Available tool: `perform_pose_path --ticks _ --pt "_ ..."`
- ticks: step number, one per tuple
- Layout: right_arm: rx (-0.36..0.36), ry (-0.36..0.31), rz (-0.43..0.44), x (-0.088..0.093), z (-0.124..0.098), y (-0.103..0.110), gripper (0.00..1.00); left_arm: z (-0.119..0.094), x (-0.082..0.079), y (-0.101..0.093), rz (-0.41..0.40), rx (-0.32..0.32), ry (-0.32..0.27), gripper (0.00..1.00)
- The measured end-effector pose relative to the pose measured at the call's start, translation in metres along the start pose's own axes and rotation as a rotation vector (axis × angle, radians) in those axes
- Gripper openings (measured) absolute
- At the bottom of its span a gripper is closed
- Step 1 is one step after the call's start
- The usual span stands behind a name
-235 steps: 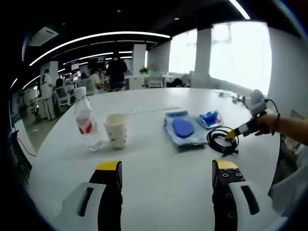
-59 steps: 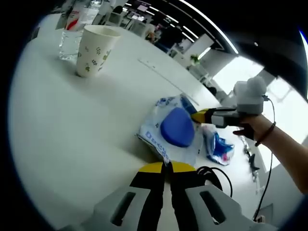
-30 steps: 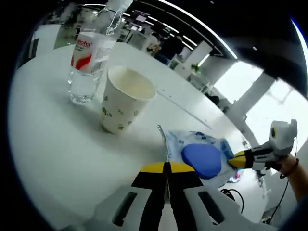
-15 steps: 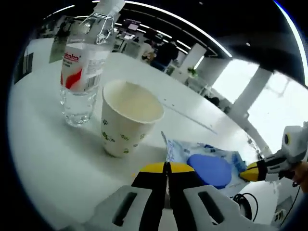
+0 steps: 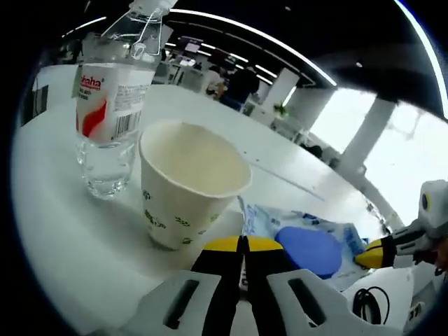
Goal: Arrange the tabletop items into an orderly group along one side of the table until the central work area is clear of visible clutter.
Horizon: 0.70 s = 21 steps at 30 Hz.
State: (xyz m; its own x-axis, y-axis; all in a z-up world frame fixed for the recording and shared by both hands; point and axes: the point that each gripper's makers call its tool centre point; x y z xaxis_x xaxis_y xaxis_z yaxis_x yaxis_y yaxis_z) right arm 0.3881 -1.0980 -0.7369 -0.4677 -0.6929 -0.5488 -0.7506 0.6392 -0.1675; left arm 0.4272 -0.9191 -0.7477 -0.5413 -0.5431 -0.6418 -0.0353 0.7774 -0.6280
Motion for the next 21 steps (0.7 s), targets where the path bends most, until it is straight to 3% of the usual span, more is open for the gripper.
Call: perform_pose_path --ticks 14,21 --pt "0.019 0.023 0.017 0.012 0.010 0.004 0.00 -0.001 0.001 -0.001 0.045 -0.016 -0.044 0.00" --pt "0.027 -0.016 0.040 0.014 0.011 0.001 0.00 -0.001 0.001 -0.001 0.037 -0.023 -0.053 0.00"
Point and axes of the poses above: the point that each gripper's makers call its tool centre point, and the gripper's own axes: z roughly forward along the fingers, y roughly to its left, x roughly out of its underside, and after that the axes turned 12 degrees about -z, right-handed
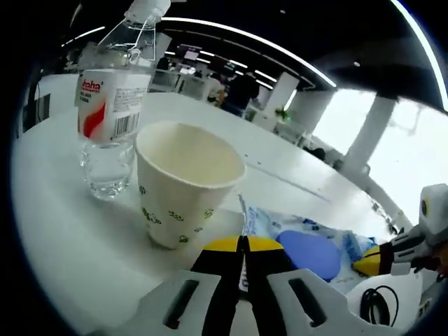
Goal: Arrange the tabletop items into an orderly group along one side of the table until the central work area is clear of visible clutter.
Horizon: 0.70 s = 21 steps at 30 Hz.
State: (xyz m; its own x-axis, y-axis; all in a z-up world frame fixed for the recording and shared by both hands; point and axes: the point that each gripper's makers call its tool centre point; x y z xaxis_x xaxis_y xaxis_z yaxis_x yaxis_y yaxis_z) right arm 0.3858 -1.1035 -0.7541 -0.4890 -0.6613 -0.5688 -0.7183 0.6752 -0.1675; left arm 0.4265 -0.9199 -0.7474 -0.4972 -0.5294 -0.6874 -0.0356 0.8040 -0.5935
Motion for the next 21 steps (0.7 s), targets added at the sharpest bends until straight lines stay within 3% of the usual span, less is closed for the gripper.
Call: perform_pose_path --ticks 8,21 --pt "0.025 -0.071 0.071 0.0004 0.0008 -0.0043 0.00 -0.0001 -0.0001 -0.0021 -0.012 -0.001 -0.011 0.00" --pt "0.051 -0.086 0.108 0.0011 0.0047 -0.0062 0.00 0.0050 0.0000 -0.0020 0.011 -0.002 -0.023 0.01"
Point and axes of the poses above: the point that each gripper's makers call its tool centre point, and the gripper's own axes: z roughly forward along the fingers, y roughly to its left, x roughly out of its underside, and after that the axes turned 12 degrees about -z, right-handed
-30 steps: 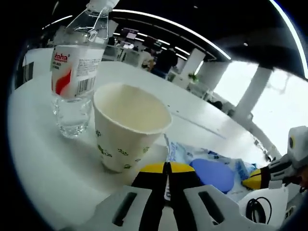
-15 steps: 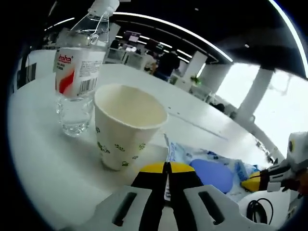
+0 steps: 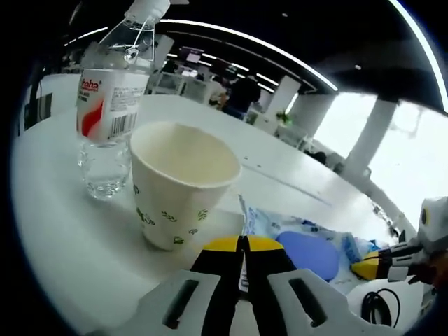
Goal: Arrange the tabletop items into an orderly group along one side of the table until the central work area is clear of visible clutter.
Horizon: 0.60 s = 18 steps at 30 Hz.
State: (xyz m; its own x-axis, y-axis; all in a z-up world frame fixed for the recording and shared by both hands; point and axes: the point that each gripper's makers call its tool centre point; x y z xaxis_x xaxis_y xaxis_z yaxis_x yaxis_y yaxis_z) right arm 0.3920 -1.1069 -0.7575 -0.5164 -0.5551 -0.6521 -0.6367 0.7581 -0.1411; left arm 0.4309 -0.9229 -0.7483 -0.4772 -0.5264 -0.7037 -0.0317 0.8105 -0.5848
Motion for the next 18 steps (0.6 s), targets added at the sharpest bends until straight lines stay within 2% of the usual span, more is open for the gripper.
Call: perform_pose_path --ticks 5,11,18 --pt "0.013 0.006 -0.004 0.000 0.001 0.000 0.00 -0.003 -0.001 0.002 0.021 -0.010 -0.005 0.04" --pt "0.035 0.009 -0.002 0.000 0.000 -0.003 0.05 -0.014 0.005 0.006 0.067 -0.033 0.017 0.14" --pt "0.065 0.007 -0.022 -0.001 -0.008 -0.002 0.07 -0.028 -0.006 0.005 0.132 -0.011 0.021 0.24"
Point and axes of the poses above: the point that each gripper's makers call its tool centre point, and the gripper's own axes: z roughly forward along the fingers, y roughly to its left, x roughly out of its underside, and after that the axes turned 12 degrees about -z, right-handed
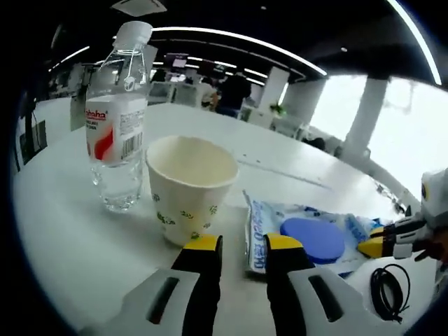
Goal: Arrange the tabletop items into an orderly group along one side of the table until the central work area is clear of visible clutter.
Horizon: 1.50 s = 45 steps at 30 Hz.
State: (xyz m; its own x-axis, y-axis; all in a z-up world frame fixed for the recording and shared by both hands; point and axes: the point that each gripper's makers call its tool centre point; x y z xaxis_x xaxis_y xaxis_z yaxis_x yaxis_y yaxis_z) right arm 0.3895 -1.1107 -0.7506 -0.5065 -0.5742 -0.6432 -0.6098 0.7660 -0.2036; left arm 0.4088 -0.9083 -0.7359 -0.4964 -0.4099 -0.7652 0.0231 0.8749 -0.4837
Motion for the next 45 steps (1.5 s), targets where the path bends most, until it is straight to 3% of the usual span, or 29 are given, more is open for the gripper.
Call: perform_pose_path --ticks 3,6,9,13,15,19,31,35,38,45 --pt "0.023 -0.027 0.007 -0.003 -0.006 -0.003 0.08 -0.006 -0.002 0.001 0.029 0.015 0.013 0.29" --pt "0.073 -0.017 -0.015 -0.001 -0.008 -0.013 0.21 -0.016 -0.002 0.005 0.078 0.030 0.032 0.32" --pt "0.053 -0.037 0.033 -0.004 -0.015 -0.010 0.21 -0.025 -0.003 0.013 0.103 0.034 0.045 0.36" --pt "0.068 -0.049 0.002 -0.007 -0.026 -0.007 0.27 -0.039 -0.008 0.026 0.136 0.056 0.065 0.43" --pt "0.058 -0.068 0.023 -0.009 -0.033 -0.002 0.34 -0.045 -0.010 0.031 0.171 0.071 0.073 0.48" --pt "0.084 -0.123 0.008 -0.018 -0.051 0.004 0.62 -0.057 -0.016 0.044 0.201 0.080 0.080 0.57" --pt "0.070 -0.199 0.007 -0.024 -0.100 0.031 1.00 -0.086 -0.030 0.050 0.291 0.167 0.088 0.87" --pt "0.078 -0.198 -0.002 -0.016 -0.114 0.035 1.00 -0.095 -0.033 0.046 0.308 0.195 0.070 0.95" --pt "0.070 -0.196 0.033 -0.008 -0.125 0.038 1.00 -0.097 -0.030 0.048 0.380 0.202 0.084 0.96" --pt "0.055 -0.213 0.051 -0.001 -0.145 0.047 1.00 -0.110 -0.029 0.046 0.385 0.243 0.103 1.00"
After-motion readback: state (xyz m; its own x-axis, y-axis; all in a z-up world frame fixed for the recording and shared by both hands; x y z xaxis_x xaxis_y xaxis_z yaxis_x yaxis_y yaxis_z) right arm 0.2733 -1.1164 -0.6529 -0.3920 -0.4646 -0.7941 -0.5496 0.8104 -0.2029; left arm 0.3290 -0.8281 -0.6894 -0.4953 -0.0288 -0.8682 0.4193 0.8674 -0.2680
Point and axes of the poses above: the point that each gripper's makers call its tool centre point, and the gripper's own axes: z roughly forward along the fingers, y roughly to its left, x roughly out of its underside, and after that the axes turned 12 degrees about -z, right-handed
